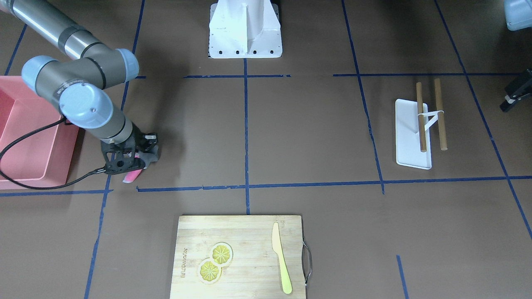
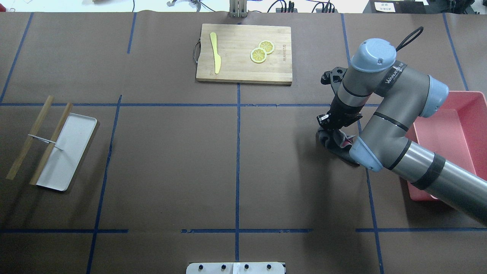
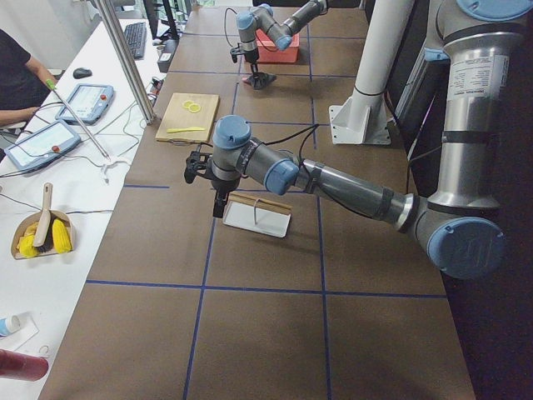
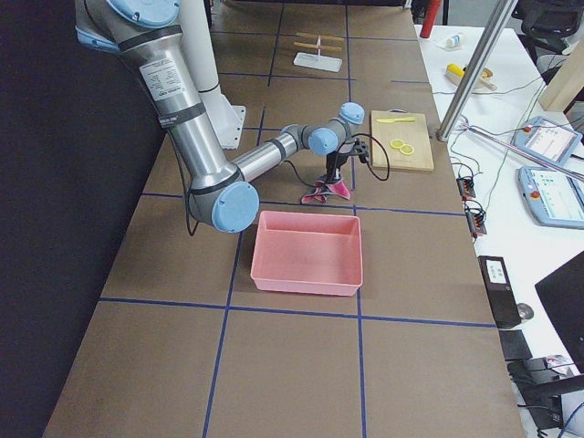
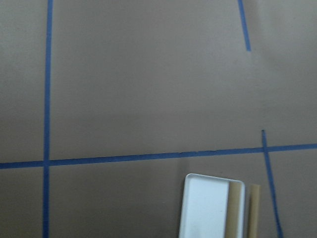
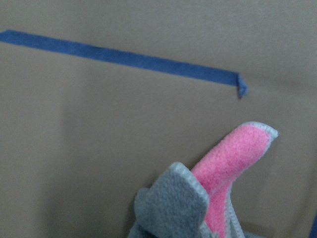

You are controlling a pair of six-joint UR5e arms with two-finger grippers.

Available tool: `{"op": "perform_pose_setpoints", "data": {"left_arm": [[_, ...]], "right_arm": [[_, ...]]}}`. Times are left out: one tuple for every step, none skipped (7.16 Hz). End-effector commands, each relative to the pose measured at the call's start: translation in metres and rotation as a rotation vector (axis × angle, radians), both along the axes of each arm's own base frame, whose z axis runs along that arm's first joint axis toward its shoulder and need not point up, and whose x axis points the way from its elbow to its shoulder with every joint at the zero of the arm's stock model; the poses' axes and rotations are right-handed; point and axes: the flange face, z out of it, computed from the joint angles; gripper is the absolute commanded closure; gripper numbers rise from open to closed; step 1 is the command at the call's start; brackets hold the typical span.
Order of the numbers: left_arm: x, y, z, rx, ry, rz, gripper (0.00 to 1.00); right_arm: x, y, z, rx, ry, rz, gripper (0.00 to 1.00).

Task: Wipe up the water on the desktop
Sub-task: 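Rub the cloth back and forth across the table with the right gripper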

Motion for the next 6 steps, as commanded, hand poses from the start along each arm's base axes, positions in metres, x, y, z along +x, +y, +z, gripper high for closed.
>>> {"op": "perform_pose_setpoints", "data": {"left_arm": [[-0.014, 0.002, 0.008, 0.017, -0.024, 0.010, 0.00], [-0.020, 0.001, 0.008, 0.018, -0.024, -0.002, 0.00], [-0.026, 0.001, 0.010, 0.034, -0.039, -0.003, 0.00], [-0.027, 0.000, 0.012, 0.036, -0.044, 0.001, 0.00], [-0.027, 0.000, 0.013, 0.035, -0.044, 0.001, 0.00], [-0.027, 0.000, 0.014, 0.033, -0.044, 0.001, 0.00]], "right_arm": [[-0.041, 0.054, -0.044, -0.046, -0.053, -0.019, 0.99], [-0.074, 0.089, -0.051, -0.043, -0.080, -0.068, 0.99], [-0.090, 0.110, -0.060, -0.073, -0.107, -0.057, 0.99], [-0.112, 0.140, -0.063, -0.092, -0.122, -0.066, 0.99], [-0.116, 0.143, -0.069, -0.073, -0.129, -0.062, 0.99], [-0.115, 0.137, -0.072, -0.068, -0.131, -0.052, 0.99]]}}
